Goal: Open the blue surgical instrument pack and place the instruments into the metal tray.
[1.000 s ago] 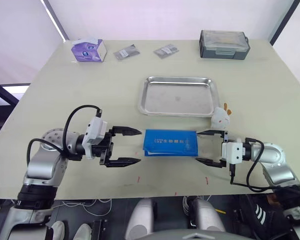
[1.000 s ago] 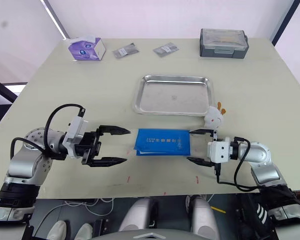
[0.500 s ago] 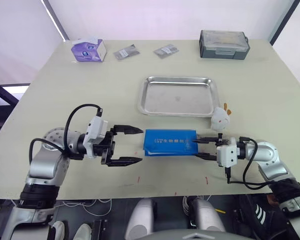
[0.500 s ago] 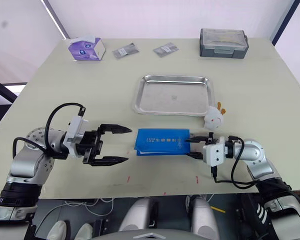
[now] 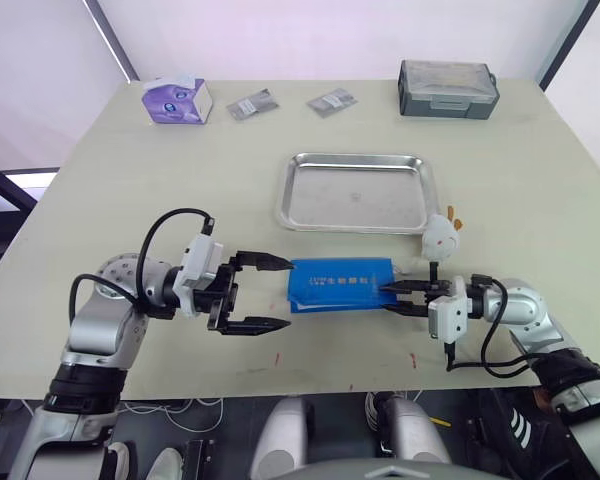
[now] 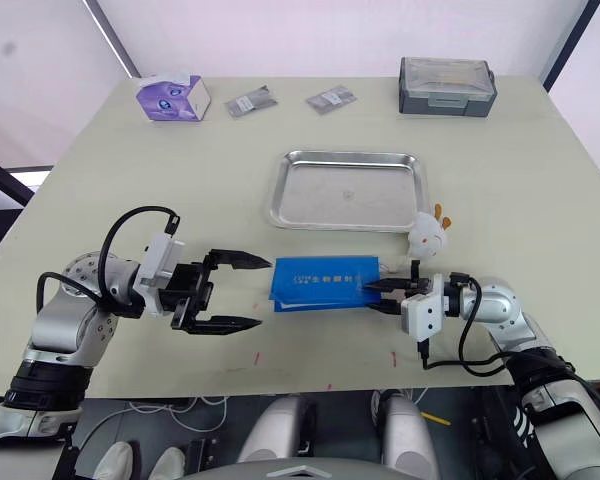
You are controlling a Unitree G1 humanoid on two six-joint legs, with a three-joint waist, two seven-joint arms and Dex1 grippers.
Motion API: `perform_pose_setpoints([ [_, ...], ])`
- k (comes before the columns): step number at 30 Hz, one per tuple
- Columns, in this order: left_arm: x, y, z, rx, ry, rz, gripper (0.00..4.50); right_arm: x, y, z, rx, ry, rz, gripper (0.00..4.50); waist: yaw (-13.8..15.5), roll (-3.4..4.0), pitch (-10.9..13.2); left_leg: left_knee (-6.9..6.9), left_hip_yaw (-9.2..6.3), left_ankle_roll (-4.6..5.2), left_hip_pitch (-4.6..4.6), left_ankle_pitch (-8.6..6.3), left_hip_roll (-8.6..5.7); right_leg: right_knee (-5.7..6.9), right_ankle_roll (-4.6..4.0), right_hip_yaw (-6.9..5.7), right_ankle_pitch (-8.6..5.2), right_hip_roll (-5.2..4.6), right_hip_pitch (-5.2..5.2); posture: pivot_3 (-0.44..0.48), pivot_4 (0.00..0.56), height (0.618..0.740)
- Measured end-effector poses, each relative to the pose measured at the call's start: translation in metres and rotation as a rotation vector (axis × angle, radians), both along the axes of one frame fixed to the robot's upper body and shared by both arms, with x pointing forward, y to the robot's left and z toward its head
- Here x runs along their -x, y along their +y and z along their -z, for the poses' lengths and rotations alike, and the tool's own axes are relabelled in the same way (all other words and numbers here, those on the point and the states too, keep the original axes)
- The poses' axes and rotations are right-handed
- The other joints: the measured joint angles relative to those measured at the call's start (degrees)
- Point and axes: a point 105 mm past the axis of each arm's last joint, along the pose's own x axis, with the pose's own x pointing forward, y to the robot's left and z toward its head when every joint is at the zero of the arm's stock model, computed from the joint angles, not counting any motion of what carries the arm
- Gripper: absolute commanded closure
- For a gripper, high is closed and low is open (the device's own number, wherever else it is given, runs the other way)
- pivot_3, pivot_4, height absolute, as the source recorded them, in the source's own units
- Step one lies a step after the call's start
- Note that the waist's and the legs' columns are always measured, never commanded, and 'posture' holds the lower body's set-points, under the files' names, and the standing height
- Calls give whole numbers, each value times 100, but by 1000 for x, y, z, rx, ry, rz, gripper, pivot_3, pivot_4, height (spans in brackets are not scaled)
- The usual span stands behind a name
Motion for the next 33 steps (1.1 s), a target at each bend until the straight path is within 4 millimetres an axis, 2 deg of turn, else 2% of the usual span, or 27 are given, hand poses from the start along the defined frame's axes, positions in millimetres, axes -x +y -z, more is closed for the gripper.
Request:
perform_pose_setpoints([
  [13, -1, -1, -2, 4, -8, 4, 0, 2, -5, -8, -27, -13, -11, 4424, 7, 0, 0, 0, 0, 2, 0, -1, 0, 0, 0, 1, 0, -1, 0, 0, 150, 727],
  [20, -4, -3, -3, 22, -17, -16, 0, 6, -10, -18, -76, 164, 13, 4424, 9, 0, 1, 0, 0, 8, 0, -4, 0, 0, 0, 1, 0, -1, 0, 0, 150, 727],
  [24, -6, -4, -3, 32, -27, -39, 0, 7, -6, -23, -127, 354, 15, 4424, 10, 0, 1, 0, 0, 9, 0, -5, 1, 1, 0, 0, 0, -1, 0, 0, 150, 727],
  [28, -14, 4, -1, 42, -20, -109, 0, 1, -8, -30, -180, 519, 46, 4424, 12, 0, 1, 0, -1, 9, 0, -5, 1, 1, 0, -1, 0, -1, 0, 0, 150, 727],
  [33, -21, 14, 1, 63, -7, -178, 0, -8, -7, -37, -183, 637, 46, 4424, 12, 0, 1, 0, -1, 9, 0, -5, 1, 1, 0, -2, 0, 0, 0, 0, 150, 727],
])
